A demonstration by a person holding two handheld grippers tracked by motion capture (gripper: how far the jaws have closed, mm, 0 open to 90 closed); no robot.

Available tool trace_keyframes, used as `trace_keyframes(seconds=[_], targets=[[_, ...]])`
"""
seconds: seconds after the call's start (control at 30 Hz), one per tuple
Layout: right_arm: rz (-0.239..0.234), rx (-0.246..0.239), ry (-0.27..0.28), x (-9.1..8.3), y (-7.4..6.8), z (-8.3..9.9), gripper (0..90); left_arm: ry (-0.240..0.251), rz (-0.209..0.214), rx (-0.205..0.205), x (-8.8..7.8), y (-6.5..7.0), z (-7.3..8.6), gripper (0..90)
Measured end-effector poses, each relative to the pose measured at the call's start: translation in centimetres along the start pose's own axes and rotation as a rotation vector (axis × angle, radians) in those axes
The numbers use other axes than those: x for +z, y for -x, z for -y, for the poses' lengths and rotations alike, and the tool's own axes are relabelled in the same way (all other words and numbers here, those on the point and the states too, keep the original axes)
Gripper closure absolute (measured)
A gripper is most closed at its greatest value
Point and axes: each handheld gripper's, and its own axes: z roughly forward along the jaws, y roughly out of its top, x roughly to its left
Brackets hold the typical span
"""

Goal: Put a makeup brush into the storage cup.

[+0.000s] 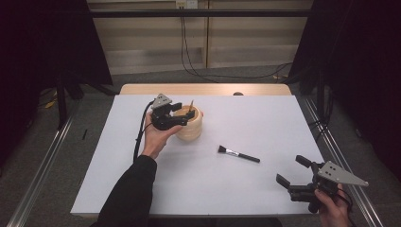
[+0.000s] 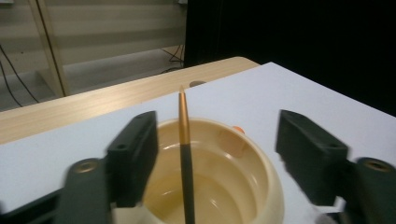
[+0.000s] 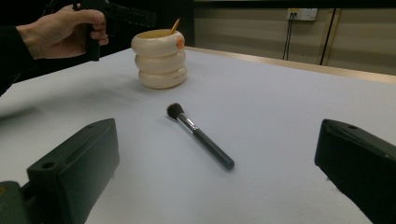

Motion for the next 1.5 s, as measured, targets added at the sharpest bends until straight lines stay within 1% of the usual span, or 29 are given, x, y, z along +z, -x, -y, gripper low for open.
trace_keyframes(seconds=[0.07, 0.1, 0.13, 0.17, 0.23, 0.27, 0.3, 0.37, 0.4, 0.47, 0.5, 0.53, 0.6, 0.67, 0.73, 0.8, 0.83, 0.93, 0.97, 1.03, 1.07, 1.17, 1.2, 1.23, 1.27, 1.33, 1.37, 1.43, 1.5], targets=[[0.001, 0.002, -0.002, 0.0, 0.0, 0.0, 0.0, -0.003, -0.001, -0.007, -0.3, 0.1, 0.0, 17.8], [-0.002, -0.01, -0.006, 0.0, 0.1, 0.0, 0.0, -0.007, 0.001, -0.009, -0.5, 0.0, 0.0, 15.0], [-0.004, -0.012, -0.007, 0.1, 0.1, 0.0, 0.0, -0.015, -0.014, -0.015, -0.7, 0.1, 0.0, 12.1], [-0.003, -0.011, -0.006, 0.1, 0.1, 0.0, 0.0, -0.021, -0.008, -0.025, -0.9, 0.1, 0.0, 10.2], [-0.003, -0.011, -0.008, 0.1, 0.1, 0.0, 0.0, -0.03, -0.002, -0.018, -1.2, 0.1, 0.0, 8.6], [-0.002, -0.011, -0.008, 0.1, 0.1, 0.0, 0.0, -0.026, -0.011, -0.026, -1.4, 0.2, 0.0, 7.1], [-0.001, -0.01, -0.007, 0.1, 0.1, 0.0, 0.0, -0.025, 0.001, -0.028, -1.6, 0.2, 0.1, 5.7], [-0.001, -0.011, -0.008, 0.1, 0.0, 0.0, 0.0, -0.029, -0.003, -0.016, -1.9, 0.2, 0.2, 3.4], [0.0, -0.011, -0.007, 0.0, 0.0, 0.0, 0.0, -0.021, -0.001, -0.021, -2.1, 0.3, 0.4, 3.5], [0.0, -0.011, -0.008, 0.0, 0.0, 0.0, 0.0, -0.03, -0.006, -0.023, -2.5, 0.4, 0.6, 3.4], [0.002, -0.012, -0.007, 0.0, 0.0, 0.0, 0.0, -0.021, 0.006, -0.023, -2.6, 0.5, 0.7, 3.4], [0.005, -0.007, -0.004, 0.0, 0.0, 0.0, 0.0, -0.03, -0.009, -0.014, -2.8, 0.6, 0.8, 3.2], [0.005, -0.003, -0.007, 0.1, 0.0, 0.0, 0.0, -0.03, -0.005, -0.017, -3.0, 0.7, 0.8, 3.2], [0.006, -0.003, -0.008, 0.1, 0.0, 0.0, 0.0, -0.027, -0.009, 0.001, -3.6, 0.9, 0.7, 3.0], [0.004, -0.002, -0.009, 0.1, 0.0, 0.0, 0.0, -0.017, 0.01, -0.005, -3.9, 1.2, 0.7, 3.0], [0.002, 0.0, -0.011, 0.2, -0.1, 0.0, 0.0, -0.021, 0.009, 0.022, -4.2, 1.5, 0.8, 2.9], [0.002, 0.0, -0.011, 0.2, -0.1, 0.0, 0.0, -0.011, 0.02, 0.015, -4.4, 1.6, 0.9, 2.9], [-0.004, -0.011, -0.014, 0.2, -0.1, 0.1, 0.0, 0.0, 0.024, 0.006, -4.9, 2.0, 1.3, 2.8], [-0.003, -0.013, -0.014, 0.2, -0.1, 0.1, 0.0, -0.001, 0.028, 0.017, -5.1, 2.1, 1.3, 2.7], [-0.001, -0.019, -0.015, 0.3, 0.0, 0.1, 0.0, 0.013, 0.007, 0.03, -5.7, 2.5, 1.4, 2.7], [0.001, -0.021, -0.018, 0.2, 0.0, 0.1, 0.0, 0.023, 0.009, 0.027, -6.0, 2.6, 1.5, 2.7], [-0.004, -0.023, -0.018, 0.3, -0.1, 0.1, 0.0, 0.032, 0.001, -0.016, -6.8, 2.5, 1.7, 2.7], [-0.005, -0.03, -0.018, 0.3, -0.1, 0.1, 0.0, 0.021, 0.004, -0.024, -7.1, 2.3, 1.9, 2.8], [-0.012, -0.024, -0.021, 0.3, -0.2, 0.1, 0.0, 0.014, -0.004, -0.015, -7.3, 2.1, 2.0, 2.8], [-0.01, -0.028, -0.021, 0.3, -0.2, 0.1, 0.0, 0.009, -0.027, -0.013, -7.9, 2.0, 2.4, 2.8], [-0.008, -0.026, -0.019, 0.3, -0.2, 0.1, 0.0, 0.013, -0.022, -0.024, -8.2, 2.0, 2.5, 2.8], [-0.008, -0.026, -0.019, 0.3, -0.2, 0.1, 0.0, 0.014, -0.016, -0.019, -8.5, 2.0, 2.6, 2.8], [-0.003, -0.025, -0.021, 0.3, -0.1, 0.1, 0.0, 0.015, -0.026, 0.007, -9.2, 2.4, 2.7, 2.7], [-0.002, -0.029, -0.022, 0.3, -0.1, 0.1, 0.0, 0.027, -0.028, 0.011, -9.8, 2.8, 2.8, 2.7]])
